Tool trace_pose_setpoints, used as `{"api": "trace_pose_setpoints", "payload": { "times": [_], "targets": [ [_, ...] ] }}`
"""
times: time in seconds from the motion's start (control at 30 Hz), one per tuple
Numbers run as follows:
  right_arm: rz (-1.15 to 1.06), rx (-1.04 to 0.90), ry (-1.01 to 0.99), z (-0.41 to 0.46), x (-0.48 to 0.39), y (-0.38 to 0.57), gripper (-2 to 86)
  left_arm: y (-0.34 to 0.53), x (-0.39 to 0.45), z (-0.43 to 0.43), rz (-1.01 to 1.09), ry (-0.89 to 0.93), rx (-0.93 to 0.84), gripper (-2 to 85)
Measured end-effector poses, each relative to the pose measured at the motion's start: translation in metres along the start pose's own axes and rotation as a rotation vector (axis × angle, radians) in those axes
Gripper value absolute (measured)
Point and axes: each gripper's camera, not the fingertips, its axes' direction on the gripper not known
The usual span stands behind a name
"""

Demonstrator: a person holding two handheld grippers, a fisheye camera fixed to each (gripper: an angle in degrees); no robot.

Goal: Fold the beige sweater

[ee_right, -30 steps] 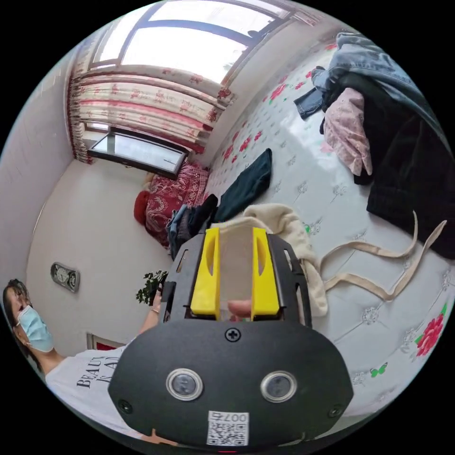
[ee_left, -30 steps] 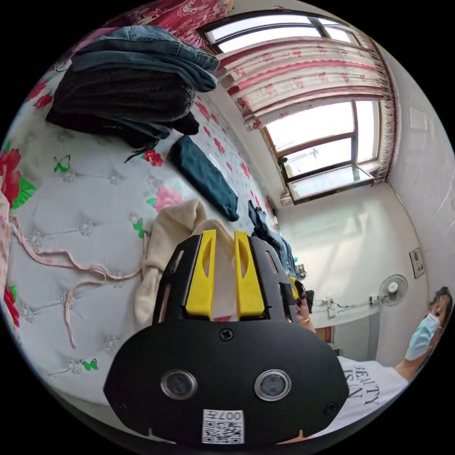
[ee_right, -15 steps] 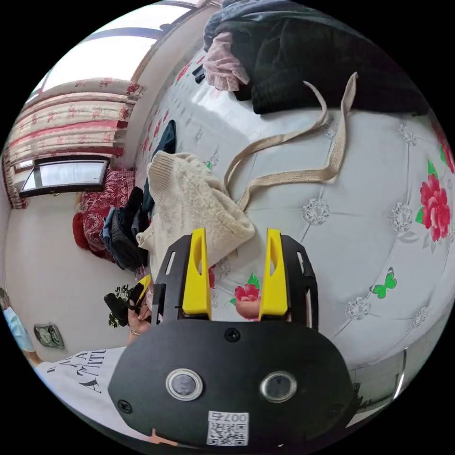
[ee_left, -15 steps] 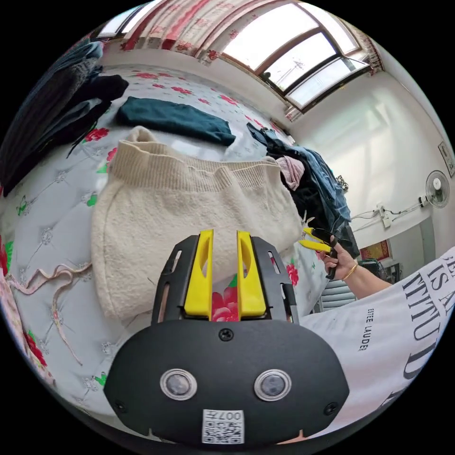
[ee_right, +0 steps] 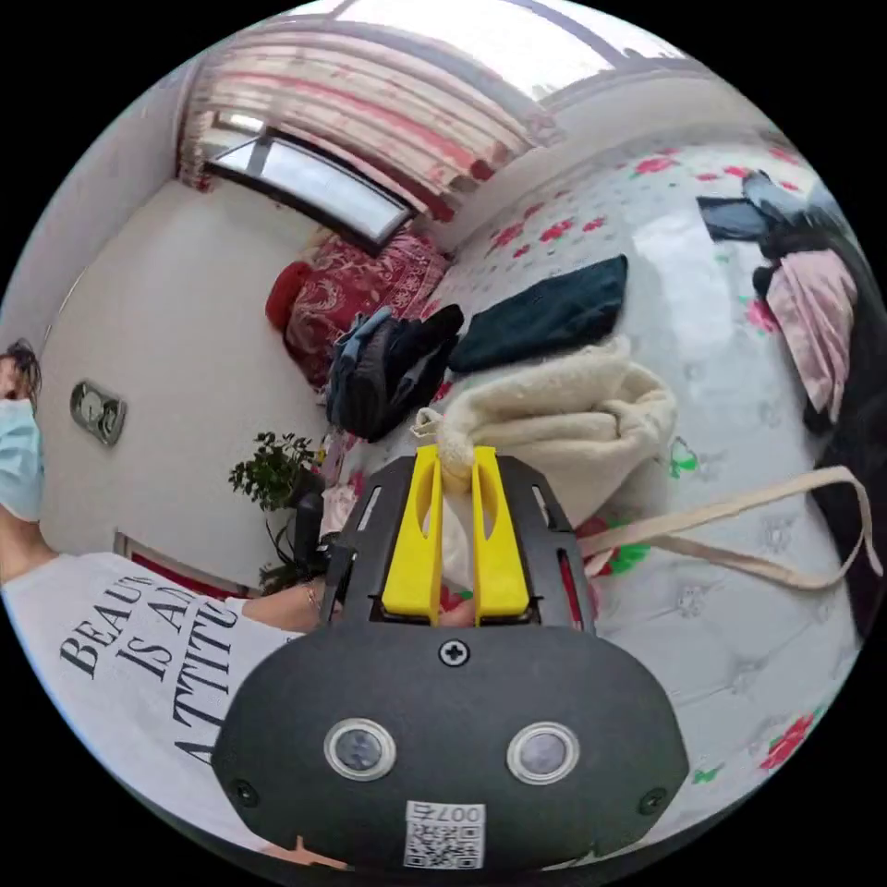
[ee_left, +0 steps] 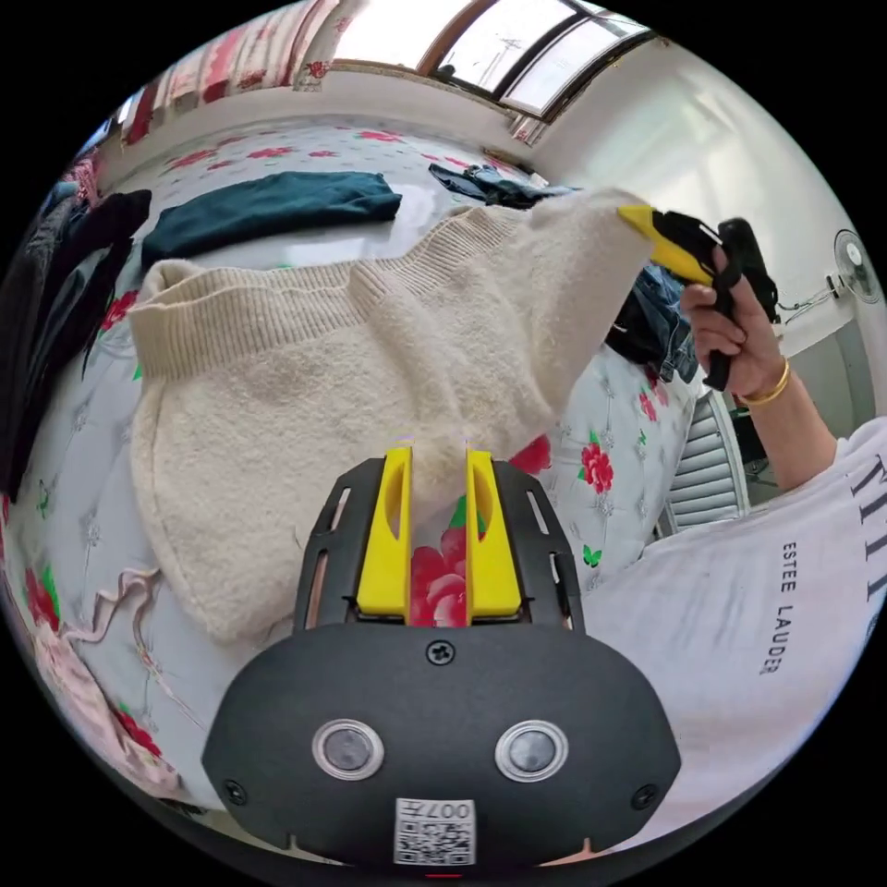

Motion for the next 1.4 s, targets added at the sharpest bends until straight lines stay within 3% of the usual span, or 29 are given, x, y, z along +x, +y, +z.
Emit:
{"api": "trace_pose_setpoints", "payload": {
  "times": [0.2, 0.3, 0.4, 0.43, 0.6, 0.67, 0.77, 0.83, 0.93, 1.03, 1.07, 1.13, 1.27, 1.4],
  "targets": [
    [-0.595, -0.292, -0.081, 0.118, -0.157, -0.021, 5.6, 0.110, -0.054, -0.057, -0.330, 0.058, 0.126, 9.0],
    [-0.588, -0.561, -0.173, 0.225, -0.171, 0.001, 6.4, 0.155, -0.087, -0.066, -0.511, 0.123, 0.189, 10.8],
    [-0.439, -0.932, -0.120, 0.335, -0.138, 0.044, 8.1, 0.180, -0.111, -0.062, -0.623, 0.219, 0.229, 13.1],
    [-0.408, -0.973, -0.130, 0.344, -0.133, 0.049, 8.5, 0.185, -0.120, -0.058, -0.660, 0.271, 0.240, 14.1],
    [-0.289, -0.717, -0.466, 0.272, -0.125, -0.005, 12.1, 0.188, -0.140, -0.049, -0.680, 0.368, 0.256, 18.5],
    [-0.265, -0.540, -0.406, 0.230, -0.104, -0.033, 13.3, 0.183, -0.148, -0.046, -0.672, 0.413, 0.254, 20.4],
    [-0.132, -0.301, -0.154, 0.175, -0.046, -0.068, 15.8, 0.172, -0.164, -0.041, -0.674, 0.469, 0.250, 23.5],
    [-0.030, -0.275, -0.050, 0.165, -0.008, -0.081, 17.4, 0.165, -0.177, -0.038, -0.709, 0.483, 0.243, 24.6],
    [0.063, -0.390, 0.036, 0.189, 0.032, -0.092, 19.5, 0.159, -0.189, -0.035, -0.766, 0.485, 0.264, 23.8],
    [0.112, -0.573, -0.003, 0.238, 0.053, -0.081, 18.8, 0.160, -0.206, -0.024, -0.869, 0.510, 0.230, 20.5],
    [0.174, -0.617, -0.101, 0.254, 0.062, -0.070, 17.0, 0.159, -0.209, -0.023, -0.880, 0.518, 0.222, 19.1],
    [0.315, -0.554, -0.226, 0.259, 0.079, -0.050, 13.9, 0.153, -0.213, -0.031, -0.847, 0.495, 0.245, 13.0],
    [0.286, -0.374, -0.307, 0.219, 0.067, -0.020, 7.4, 0.126, -0.207, -0.059, -0.734, 0.429, 0.252, 8.8],
    [0.306, -0.172, -0.402, 0.166, 0.052, -0.016, 5.0, 0.058, -0.209, -0.098, -0.559, 0.492, 0.336, 8.0]
  ]
}}
